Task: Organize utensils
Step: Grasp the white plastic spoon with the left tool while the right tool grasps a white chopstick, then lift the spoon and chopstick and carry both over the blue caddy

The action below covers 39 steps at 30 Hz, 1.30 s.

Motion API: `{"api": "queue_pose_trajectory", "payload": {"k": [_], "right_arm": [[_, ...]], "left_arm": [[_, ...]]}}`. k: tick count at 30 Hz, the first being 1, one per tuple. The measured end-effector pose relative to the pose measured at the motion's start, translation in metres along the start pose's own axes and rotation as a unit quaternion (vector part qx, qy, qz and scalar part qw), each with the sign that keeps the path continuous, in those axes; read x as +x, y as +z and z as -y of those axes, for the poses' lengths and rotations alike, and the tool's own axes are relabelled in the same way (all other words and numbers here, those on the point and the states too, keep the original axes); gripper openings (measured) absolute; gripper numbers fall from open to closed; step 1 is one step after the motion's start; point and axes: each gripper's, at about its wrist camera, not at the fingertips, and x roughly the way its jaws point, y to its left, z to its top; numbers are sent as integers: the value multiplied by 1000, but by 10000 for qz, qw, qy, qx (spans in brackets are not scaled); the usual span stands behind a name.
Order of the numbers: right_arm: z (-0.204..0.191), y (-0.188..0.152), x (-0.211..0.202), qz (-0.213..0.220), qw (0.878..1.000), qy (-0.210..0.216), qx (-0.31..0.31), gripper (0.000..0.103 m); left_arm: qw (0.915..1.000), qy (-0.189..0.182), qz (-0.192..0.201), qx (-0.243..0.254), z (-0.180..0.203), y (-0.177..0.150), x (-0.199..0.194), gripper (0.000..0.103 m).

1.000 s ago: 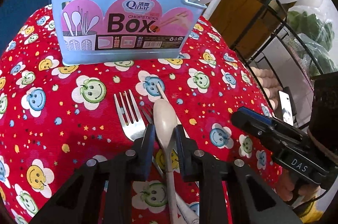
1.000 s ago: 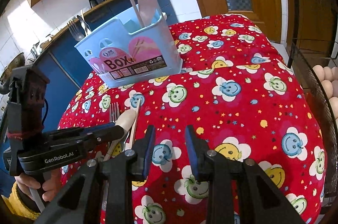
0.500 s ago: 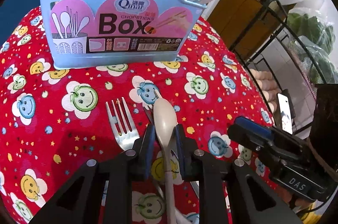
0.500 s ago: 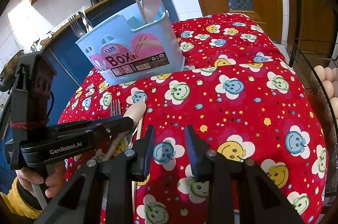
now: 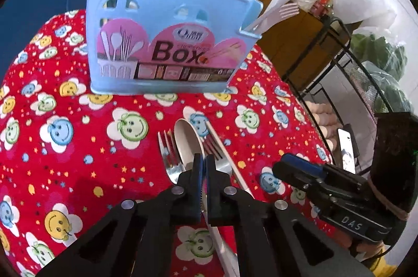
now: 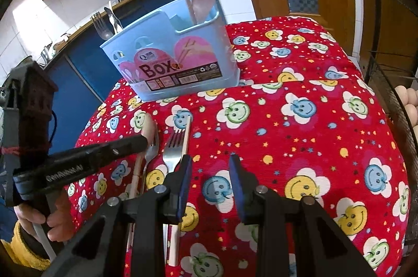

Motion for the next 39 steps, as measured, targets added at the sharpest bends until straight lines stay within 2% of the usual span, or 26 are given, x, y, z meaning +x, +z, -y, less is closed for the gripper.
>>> {"api": "queue_pose_trajectory", "payload": {"k": [9,17,21,28,30,35,39], "right_arm": [[-4,-2,3,-143,9999,30,-56,32],[-18,-6,14,-467,9984,71,-322,32],[-25,-10,25,-689,9963,-76,-512,32],[-28,-5,34,-783,9944,-231,-671,32],[-29,-3,37,-805,9940,-264,-686,30],[-24,2,40,-819,9947,-266,-556,8],[-14,3,33,-675,9973,-151,-230,7]], "left_arm": [[9994,185,-226,-162,-7,-7,11,10],[9988,395,-259,-125,-7,-12,10,11],[9987,427,-252,-104,-9,-15,4,11],[9978,629,-212,-4,-20,-19,-11,11],[9978,630,-198,18,-21,-20,-17,11],[9992,367,-103,97,-15,-23,-32,13],[9985,521,-95,97,-12,-25,-37,13]]}}
